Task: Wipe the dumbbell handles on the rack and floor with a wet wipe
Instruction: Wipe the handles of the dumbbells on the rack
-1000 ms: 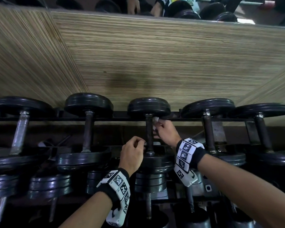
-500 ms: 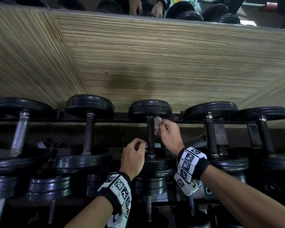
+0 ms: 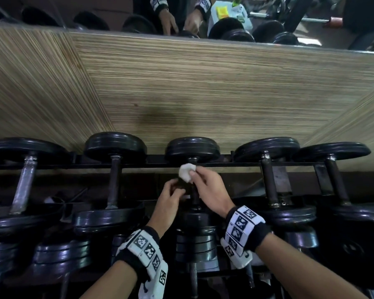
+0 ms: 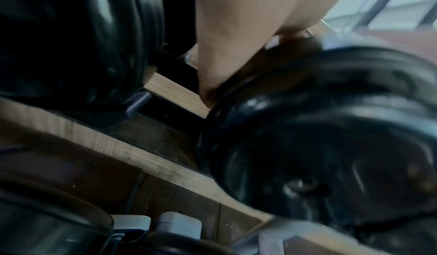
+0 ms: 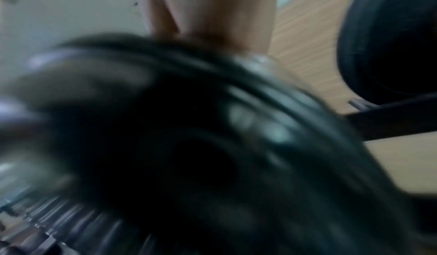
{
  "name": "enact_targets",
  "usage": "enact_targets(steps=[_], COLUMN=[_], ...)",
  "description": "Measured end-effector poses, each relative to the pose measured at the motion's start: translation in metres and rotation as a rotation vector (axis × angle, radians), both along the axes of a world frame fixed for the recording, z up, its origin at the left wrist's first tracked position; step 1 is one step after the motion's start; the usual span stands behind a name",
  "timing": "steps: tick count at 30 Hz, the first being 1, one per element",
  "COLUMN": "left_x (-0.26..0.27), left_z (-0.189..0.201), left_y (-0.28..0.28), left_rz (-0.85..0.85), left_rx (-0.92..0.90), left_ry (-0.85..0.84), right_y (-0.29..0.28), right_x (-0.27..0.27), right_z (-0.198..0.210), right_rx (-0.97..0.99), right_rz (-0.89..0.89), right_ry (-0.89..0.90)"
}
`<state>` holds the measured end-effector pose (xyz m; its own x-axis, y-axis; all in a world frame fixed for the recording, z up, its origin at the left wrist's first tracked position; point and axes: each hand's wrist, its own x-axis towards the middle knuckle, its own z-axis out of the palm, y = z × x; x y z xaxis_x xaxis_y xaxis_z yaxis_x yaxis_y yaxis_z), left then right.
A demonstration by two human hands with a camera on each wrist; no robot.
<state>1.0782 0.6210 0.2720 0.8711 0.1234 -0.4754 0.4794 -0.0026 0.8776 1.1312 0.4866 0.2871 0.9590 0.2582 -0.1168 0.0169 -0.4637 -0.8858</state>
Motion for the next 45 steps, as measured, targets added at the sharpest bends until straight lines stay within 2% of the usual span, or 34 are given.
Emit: enact_targets(steps=[2, 6, 11, 13, 15, 17, 19, 22, 24, 26, 31, 36, 39, 41, 43, 45], left_x=[0.005, 0.022, 0.049, 0.060, 0.070, 0.080, 0.086, 0.090, 0.087, 0.082, 0.077, 0.065, 0.059, 0.058, 0.063, 0.071], left_z=[0.011, 0.012, -0.010, -0.021, -0.025, -0.026, -0.021, -0.019, -0.021, -0.023, -0.014, 0.003, -0.011, -0.026, -0.039, -0.051], left_y=[0.007, 0.020, 0.029, 0.030, 0.027, 0.022, 0.016, 0.012, 0.010, 0.013, 0.019, 0.018, 0.024, 0.030, 0.036, 0.037], left_rz=[-0.036, -0.103, 0.129, 0.073, -0.055, -0.171, -0.218, -0.198, -0.139, -0.122, -0.277, -0.337, -0.202, -0.157, -0.262, -0.369], left_rx=[-0.103, 0.063, 0.076, 0.098, 0.130, 0.085, -0.020, -0.138, -0.144, -0.040, 0.402, 0.511, 0.464, 0.496, 0.519, 0.429], left_ry=[-0.044, -0.160, -0.035, 0.040, 0.092, 0.098, 0.064, 0.018, 0.002, -0.070, -0.338, -0.475, -0.416, -0.292, -0.118, 0.010], right_y=[-0.003, -0.003, -0.009, -0.009, -0.009, -0.008, -0.008, -0.009, -0.010, -0.010, -0.010, -0.009, -0.010, -0.010, -0.010, -0.009], right_x=[-0.007, -0.011, -0.032, -0.040, -0.041, -0.041, -0.040, -0.041, -0.041, -0.041, -0.041, -0.041, -0.041, -0.041, -0.042, -0.042], right_z=[0.001, 0.001, -0.005, -0.010, -0.012, -0.011, -0.009, -0.007, -0.007, -0.005, -0.005, -0.004, -0.004, -0.003, -0.003, -0.002], right_rx=[0.078, 0.203, 0.178, 0.143, 0.153, 0.150, 0.147, 0.143, 0.139, 0.130, 0.101, 0.082, 0.086, 0.086, 0.085, 0.089], right_rz=[-0.017, -0.157, -0.401, -0.467, -0.502, -0.504, -0.503, -0.497, -0.489, -0.480, -0.473, -0.455, -0.451, -0.458, -0.462, -0.464], right_ry=[0.051, 0.075, 0.056, 0.052, 0.056, 0.044, 0.033, 0.038, 0.040, 0.040, 0.043, 0.035, 0.044, 0.049, 0.055, 0.067])
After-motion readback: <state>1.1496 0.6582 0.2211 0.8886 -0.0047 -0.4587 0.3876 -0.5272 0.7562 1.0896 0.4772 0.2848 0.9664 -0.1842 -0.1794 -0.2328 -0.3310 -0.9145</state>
